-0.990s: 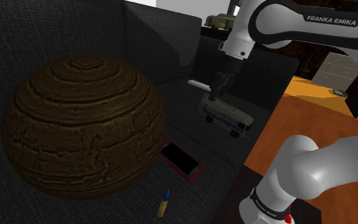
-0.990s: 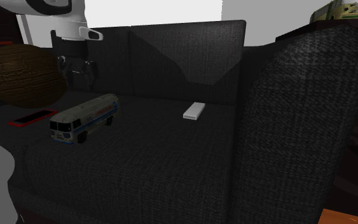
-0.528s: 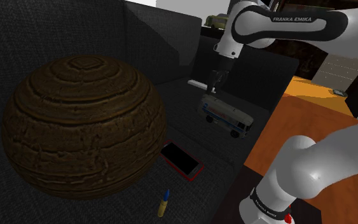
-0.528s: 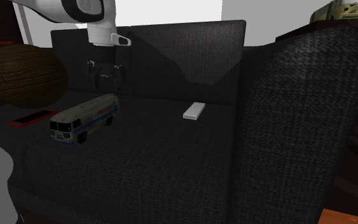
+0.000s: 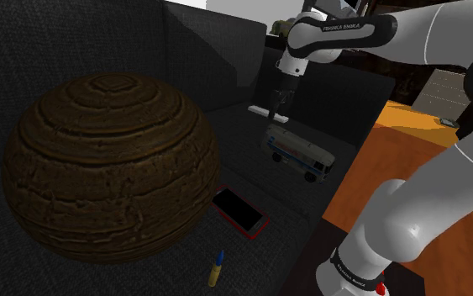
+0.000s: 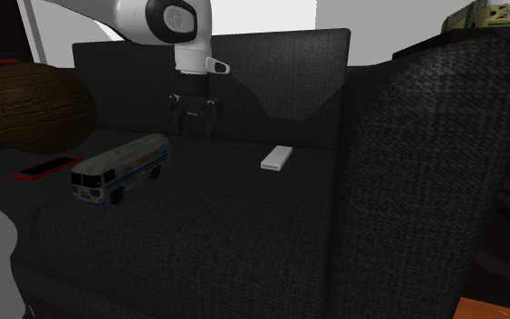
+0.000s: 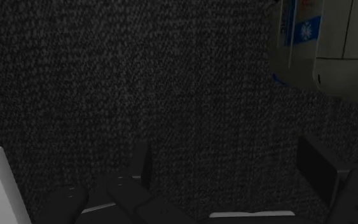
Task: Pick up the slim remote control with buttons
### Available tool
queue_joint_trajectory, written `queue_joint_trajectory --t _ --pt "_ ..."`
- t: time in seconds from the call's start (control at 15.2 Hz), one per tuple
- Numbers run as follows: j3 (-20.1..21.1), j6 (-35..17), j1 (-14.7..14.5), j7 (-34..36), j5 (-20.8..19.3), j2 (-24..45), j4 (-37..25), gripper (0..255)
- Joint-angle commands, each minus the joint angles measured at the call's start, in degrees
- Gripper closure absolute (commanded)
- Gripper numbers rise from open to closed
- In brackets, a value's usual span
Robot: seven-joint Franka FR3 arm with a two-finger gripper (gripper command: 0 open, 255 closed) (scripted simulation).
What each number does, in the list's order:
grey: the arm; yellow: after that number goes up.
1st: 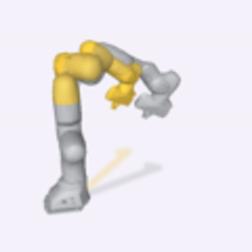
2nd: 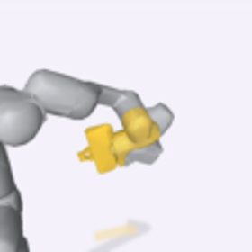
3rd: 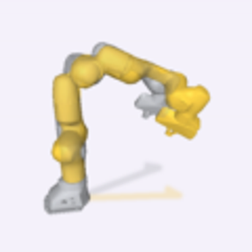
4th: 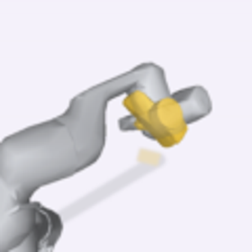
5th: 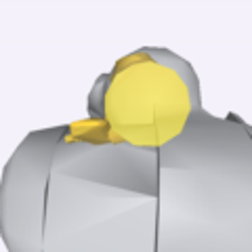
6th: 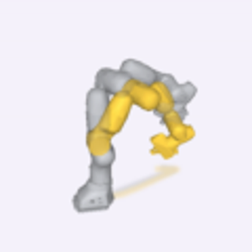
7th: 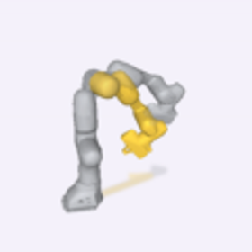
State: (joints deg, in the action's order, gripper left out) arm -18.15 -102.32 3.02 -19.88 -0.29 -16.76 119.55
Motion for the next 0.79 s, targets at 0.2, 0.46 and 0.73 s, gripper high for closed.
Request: queue_joint_trajectory --t 0.2,0.46,0.73 --pt "-3.65 0.40 1.10 -5.79 1.57 10.47 -9.52 0" --pt "-5.95 1.47 2.81 -10.51 4.09 19.70 -18.48 0" --pt "-7.34 3.76 5.72 -14.85 7.28 29.60 -29.18 0"
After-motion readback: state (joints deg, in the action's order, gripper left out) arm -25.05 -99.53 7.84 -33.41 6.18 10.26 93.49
